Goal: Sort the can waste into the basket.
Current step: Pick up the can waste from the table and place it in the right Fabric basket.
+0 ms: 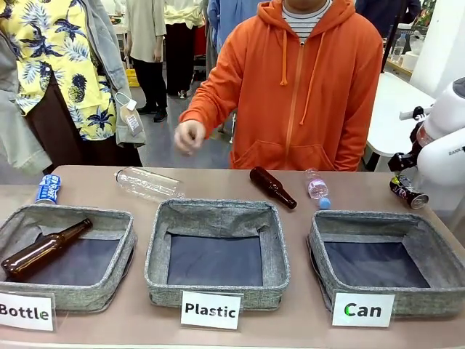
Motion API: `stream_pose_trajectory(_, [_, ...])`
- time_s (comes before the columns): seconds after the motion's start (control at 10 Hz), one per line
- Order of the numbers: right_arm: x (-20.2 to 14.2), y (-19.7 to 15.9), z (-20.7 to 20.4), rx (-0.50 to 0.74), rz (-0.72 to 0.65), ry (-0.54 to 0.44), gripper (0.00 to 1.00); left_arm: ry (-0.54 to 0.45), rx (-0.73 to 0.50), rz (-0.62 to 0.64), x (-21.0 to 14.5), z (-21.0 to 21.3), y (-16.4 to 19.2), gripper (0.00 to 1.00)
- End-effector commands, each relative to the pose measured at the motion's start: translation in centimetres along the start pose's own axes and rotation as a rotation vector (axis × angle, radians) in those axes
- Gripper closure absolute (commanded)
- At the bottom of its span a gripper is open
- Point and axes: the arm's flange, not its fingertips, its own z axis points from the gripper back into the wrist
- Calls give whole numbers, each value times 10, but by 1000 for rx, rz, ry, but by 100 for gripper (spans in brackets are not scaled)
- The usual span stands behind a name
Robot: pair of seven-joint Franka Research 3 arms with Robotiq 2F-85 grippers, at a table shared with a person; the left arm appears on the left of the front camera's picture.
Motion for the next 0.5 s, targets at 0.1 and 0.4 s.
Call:
stream_pose_trajectory(0.1, [1, 11, -23, -52, -34, -32, 0, 215, 41, -26, -22, -77, 9, 0])
stream_pose_trajectory(0.4, [-2, 10, -44, -53, -42, -10, 0, 164, 21, 12, -13, -60, 11, 0])
